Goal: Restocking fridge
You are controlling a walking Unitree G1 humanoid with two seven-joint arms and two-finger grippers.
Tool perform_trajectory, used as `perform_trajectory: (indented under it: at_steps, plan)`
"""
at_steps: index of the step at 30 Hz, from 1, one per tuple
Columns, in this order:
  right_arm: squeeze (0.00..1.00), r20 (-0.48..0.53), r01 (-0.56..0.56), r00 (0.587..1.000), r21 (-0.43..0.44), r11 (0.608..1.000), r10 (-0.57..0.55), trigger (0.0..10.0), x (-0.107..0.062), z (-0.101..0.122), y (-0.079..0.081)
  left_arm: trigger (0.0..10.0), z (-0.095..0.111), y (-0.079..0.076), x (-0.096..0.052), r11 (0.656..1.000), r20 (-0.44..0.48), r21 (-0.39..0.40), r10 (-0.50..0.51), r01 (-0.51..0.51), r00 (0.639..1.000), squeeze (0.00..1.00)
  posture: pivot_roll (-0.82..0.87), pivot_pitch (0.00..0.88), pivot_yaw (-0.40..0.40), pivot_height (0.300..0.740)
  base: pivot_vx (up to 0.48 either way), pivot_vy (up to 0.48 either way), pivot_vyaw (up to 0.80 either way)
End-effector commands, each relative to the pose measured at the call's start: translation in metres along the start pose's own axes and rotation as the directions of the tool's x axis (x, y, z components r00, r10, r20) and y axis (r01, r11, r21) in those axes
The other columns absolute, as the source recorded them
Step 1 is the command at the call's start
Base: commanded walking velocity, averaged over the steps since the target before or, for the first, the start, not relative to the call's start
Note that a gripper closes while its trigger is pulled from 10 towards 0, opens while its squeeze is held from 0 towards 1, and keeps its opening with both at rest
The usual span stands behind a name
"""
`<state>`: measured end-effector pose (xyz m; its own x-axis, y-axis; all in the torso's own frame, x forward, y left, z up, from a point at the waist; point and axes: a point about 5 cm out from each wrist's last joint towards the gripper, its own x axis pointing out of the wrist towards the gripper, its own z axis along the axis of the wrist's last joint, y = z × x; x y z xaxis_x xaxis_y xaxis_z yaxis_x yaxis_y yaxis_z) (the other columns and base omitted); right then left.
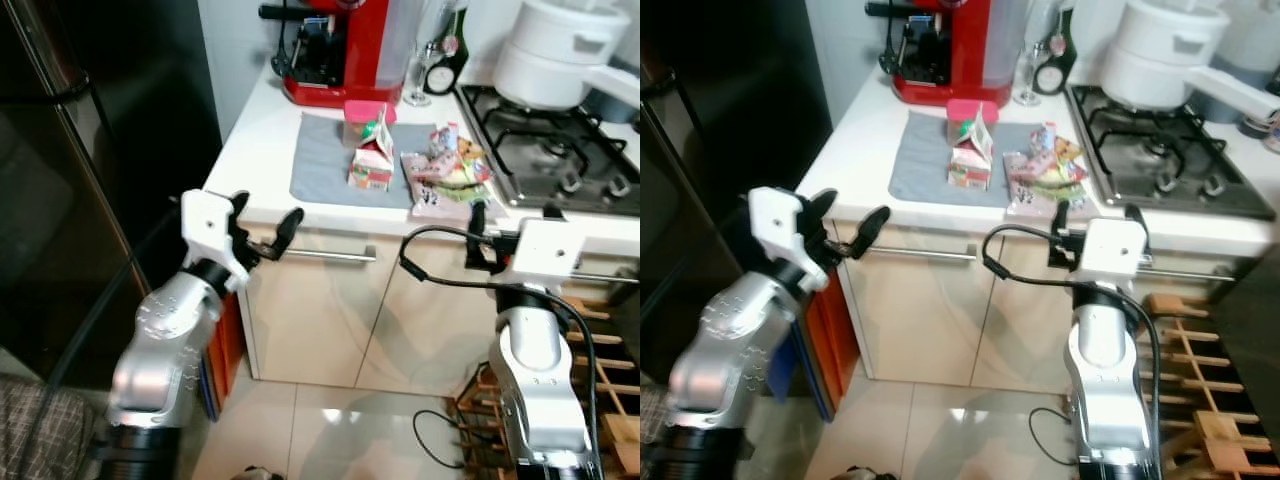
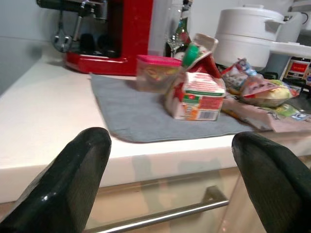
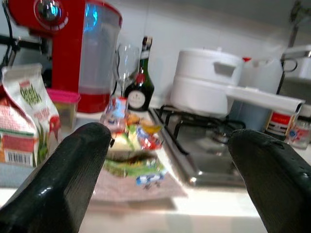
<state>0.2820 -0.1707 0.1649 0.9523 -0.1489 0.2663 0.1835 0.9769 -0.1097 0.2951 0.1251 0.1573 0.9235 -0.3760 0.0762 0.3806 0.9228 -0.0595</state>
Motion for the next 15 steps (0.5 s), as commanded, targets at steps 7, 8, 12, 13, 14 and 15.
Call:
perform_trajectory:
  at_steps: [7,8,12,13,14,15]
  plan:
    - [0.00,-0.008,-0.027,1.000,-0.020,0.999,0.027,10.0,0.006,-0.002,0.003,10.0,0.013,-0.009,0.011,1.000,0.044,0.023,0.001,-0.002,0.999,0.00,-0.07,0.000,-0.012,0.740,0.348,-0.320,0.00]
    - [0.00,-0.020,-0.038,0.999,-0.025,0.999,0.037,10.0,0.007,-0.006,0.005,10.0,0.014,-0.005,0.009,0.999,0.048,0.028,0.038,-0.039,0.998,0.00,-0.06,0.000,-0.014,0.740,0.000,0.000,-0.66]
    - [0.00,-0.031,-0.057,0.998,0.001,0.998,0.057,10.0,0.012,-0.010,0.011,10.0,0.012,0.003,0.007,0.992,0.029,0.045,0.117,-0.118,0.993,0.00,-0.03,0.000,-0.018,0.740,0.000,0.000,-0.34]
    - [0.00,-0.031,-0.057,0.998,0.001,0.998,0.057,10.0,0.012,-0.010,0.011,10.0,0.012,0.003,0.007,0.992,0.029,0.045,0.117,-0.118,0.993,0.00,-0.03,0.000,-0.018,0.740,0.000,0.000,0.00]
    - [0.00,-0.027,-0.073,0.997,0.006,0.997,0.073,10.0,0.013,-0.010,0.015,10.0,0.012,0.004,0.007,0.991,0.032,0.056,0.122,-0.124,0.992,0.00,-0.03,0.000,-0.021,0.740,0.000,0.000,0.00]
    - [0.00,-0.026,-0.078,0.997,0.008,0.997,0.078,10.0,0.014,-0.010,0.016,10.0,0.012,0.004,0.007,0.990,0.034,0.063,0.123,-0.125,0.992,0.00,-0.03,0.000,-0.021,0.740,0.000,0.000,0.00]
